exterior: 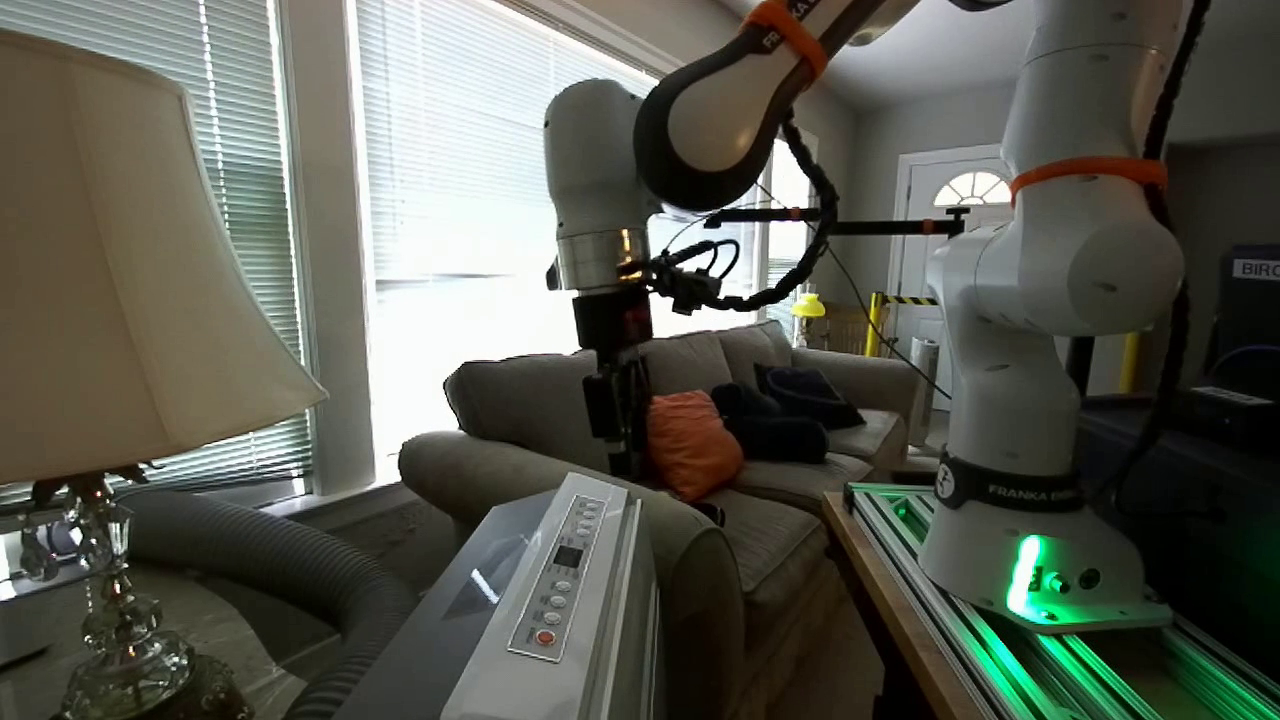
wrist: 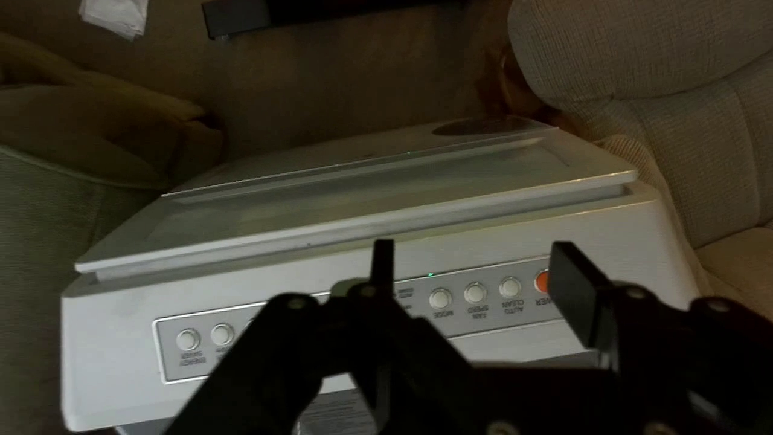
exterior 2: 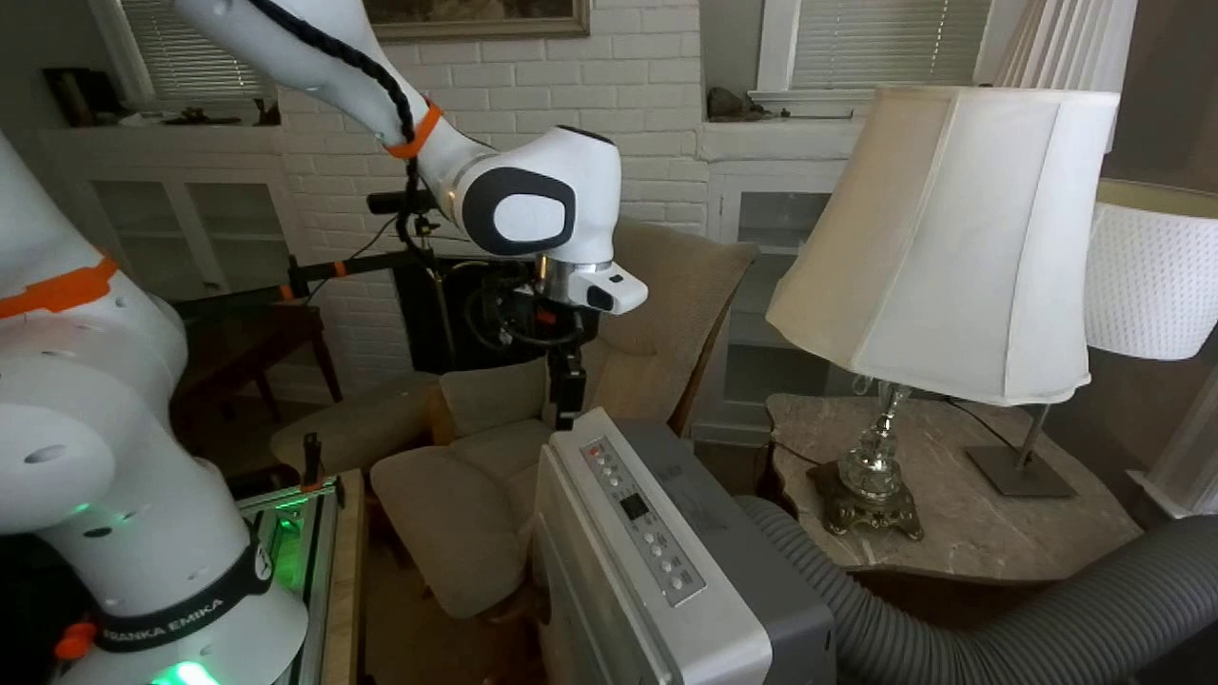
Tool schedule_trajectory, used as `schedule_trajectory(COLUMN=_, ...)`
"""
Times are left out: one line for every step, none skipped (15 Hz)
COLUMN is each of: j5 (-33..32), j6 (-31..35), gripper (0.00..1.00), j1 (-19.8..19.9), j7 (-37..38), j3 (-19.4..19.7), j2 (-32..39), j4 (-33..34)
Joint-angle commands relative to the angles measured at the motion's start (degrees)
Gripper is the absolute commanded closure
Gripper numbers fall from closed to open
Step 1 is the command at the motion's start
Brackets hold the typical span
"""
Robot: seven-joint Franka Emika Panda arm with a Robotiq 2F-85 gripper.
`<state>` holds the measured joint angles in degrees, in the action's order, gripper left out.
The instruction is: Press the white button next to the orange button
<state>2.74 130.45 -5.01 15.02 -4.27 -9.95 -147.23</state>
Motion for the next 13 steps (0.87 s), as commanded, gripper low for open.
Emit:
schedule_trajectory(j5=-6.01, j6=0.21, gripper=0.01, j1=3.69, j7=-1.15, j3=1.07, j2=-8.77, j4=-5.72)
schedule_trajectory(j5=-8.23, j6=0.5, gripper=0.0, j1=4.9, j7=-1.25, j3=1.23, j2=-9.86, j4=-6.28)
schedule_trajectory(j5=-11.47, j6=1.74, gripper=0.0, j1=6.23, j7=-1.41, j3=1.17, j2=-10.53, j4=-6.75)
schedule_trajectory(j5=-14.02, j6=3.01, gripper=0.0, j1=7.32, j7=-2.03, j3=1.31, j2=-10.71, j4=-7.05)
schedule_trajectory(j5=-16.08, j6=4.3, gripper=0.0, j1=8.23, j7=-2.74, j3=1.53, j2=-10.33, j4=-7.04)
schedule_trajectory(j5=-17.36, j6=6.21, gripper=0.0, j1=8.65, j7=-4.35, j3=1.91, j2=-9.65, j4=-7.23)
schedule_trajectory(j5=-17.86, j6=8.09, gripper=0.0, j1=8.91, j7=-5.56, j3=2.29, j2=-8.85, j4=-7.4)
schedule_trajectory(j5=-16.05, j6=10.79, gripper=0.0, j1=7.9, j7=-9.69, j3=3.45, j2=-7.75, j4=-8.04)
schedule_trajectory(j5=-14.47, j6=13.86, gripper=0.01, j1=6.79, j7=-13.76, j3=4.31, j2=-7.1, j4=-9.05)
schedule_trajectory(j5=-15.37, j6=8.75, gripper=0.01, j1=8.2, j7=-8.5, j3=2.56, j2=-8.35, j4=-6.83)
schedule_trajectory(j5=-15.22, j6=10.72, gripper=0.0, j1=7.99, j7=-10.59, j3=2.95, j2=-7.89, j4=-7.58)
schedule_trajectory(j5=-15.21, j6=11.75, gripper=0.0, j1=7.86, j7=-11.61, j3=3.16, j2=-7.47, j4=-8.01)
schedule_trajectory(j5=-15.21, j6=12.09, gripper=0.0, j1=7.78, j7=-12.12, j3=3.24, j2=-7.21, j4=-8.11)
